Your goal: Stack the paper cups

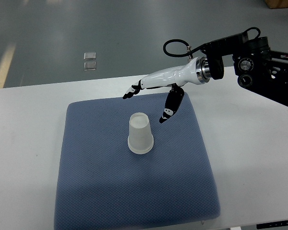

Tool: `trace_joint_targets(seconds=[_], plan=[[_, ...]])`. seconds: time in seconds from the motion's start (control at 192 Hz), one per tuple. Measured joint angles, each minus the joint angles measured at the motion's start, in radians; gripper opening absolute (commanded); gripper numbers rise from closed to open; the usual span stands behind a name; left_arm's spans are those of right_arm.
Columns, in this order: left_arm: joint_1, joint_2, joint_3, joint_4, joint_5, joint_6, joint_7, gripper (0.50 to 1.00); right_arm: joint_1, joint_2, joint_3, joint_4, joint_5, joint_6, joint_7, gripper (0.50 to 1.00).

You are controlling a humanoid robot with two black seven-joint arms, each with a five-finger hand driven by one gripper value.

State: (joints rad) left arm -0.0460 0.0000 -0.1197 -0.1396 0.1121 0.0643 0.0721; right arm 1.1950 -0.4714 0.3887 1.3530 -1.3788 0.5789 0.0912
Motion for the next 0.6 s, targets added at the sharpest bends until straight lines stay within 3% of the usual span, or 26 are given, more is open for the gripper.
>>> trace_joint_targets(seconds=[0.156, 0.37, 0.599], plan=[[0.000, 0.000, 0.000, 0.000, 0.000, 0.000, 0.000, 1.000, -0.024, -0.008, 0.077, -0.030, 0.037, -0.037, 0.001, 0.911], [0.000, 0.000, 0.000, 0.000, 0.000, 0.000, 0.000, 1.000, -0.127, 0.012, 0.284, -0.157, 0.219, -0.128, -0.037, 0.903], [0.000, 0.000, 0.000, 0.000, 0.000, 0.000, 0.000, 1.000, -0.233, 0.107, 0.448, -0.327, 0.436, -0.320, -0.087, 0.901]])
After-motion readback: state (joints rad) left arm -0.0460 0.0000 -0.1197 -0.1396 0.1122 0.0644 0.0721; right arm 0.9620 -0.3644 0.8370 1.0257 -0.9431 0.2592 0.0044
